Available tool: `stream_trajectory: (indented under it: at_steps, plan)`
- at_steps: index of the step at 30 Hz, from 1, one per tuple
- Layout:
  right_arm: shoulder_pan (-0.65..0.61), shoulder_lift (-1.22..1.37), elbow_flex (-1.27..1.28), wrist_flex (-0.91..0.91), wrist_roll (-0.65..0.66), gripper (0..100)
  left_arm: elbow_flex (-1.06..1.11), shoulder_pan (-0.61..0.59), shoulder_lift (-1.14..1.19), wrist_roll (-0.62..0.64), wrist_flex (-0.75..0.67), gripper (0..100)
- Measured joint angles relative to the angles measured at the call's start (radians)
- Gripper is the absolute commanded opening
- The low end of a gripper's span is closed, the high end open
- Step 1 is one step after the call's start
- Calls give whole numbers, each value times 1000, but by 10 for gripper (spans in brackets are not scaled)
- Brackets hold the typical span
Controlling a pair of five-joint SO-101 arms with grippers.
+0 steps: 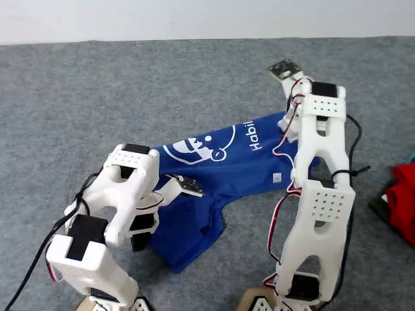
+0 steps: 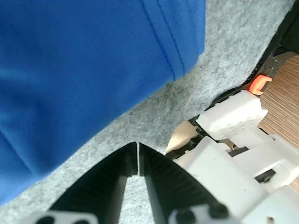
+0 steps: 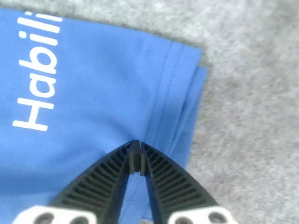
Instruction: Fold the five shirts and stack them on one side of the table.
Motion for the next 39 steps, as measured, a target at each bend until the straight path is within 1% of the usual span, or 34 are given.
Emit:
stream_trajectory:
  at_steps: [5, 10, 13, 20, 23, 25, 27, 29, 33, 39]
  plan:
    - [-2, 0, -77, 112, 0, 10, 0, 0, 0, 0, 0, 15]
    - [-2, 0, -180, 275, -17, 10, 0, 0, 0, 0, 0, 15]
    - [-2, 0, -232, 341, -18, 10, 0, 0, -49, 2, 0, 15]
    - [-2, 74, -239, 334, -18, 20, 0, 3, -261, 2, 0, 15]
    - [8, 101, -239, 336, -35, 104, 0, 5, -299, 2, 0, 15]
    - [14, 117, -239, 339, -77, 151, 0, 5, -301, 2, 0, 15]
    - [14, 126, -239, 341, -127, 154, 0, 5, -301, 2, 0, 15]
    - [12, 126, -239, 341, -149, 154, 0, 5, -301, 2, 0, 15]
    - [15, 138, -239, 341, -157, 154, 0, 5, -301, 2, 0, 15]
    - [52, 144, -239, 344, -163, 157, 0, 5, -301, 2, 0, 15]
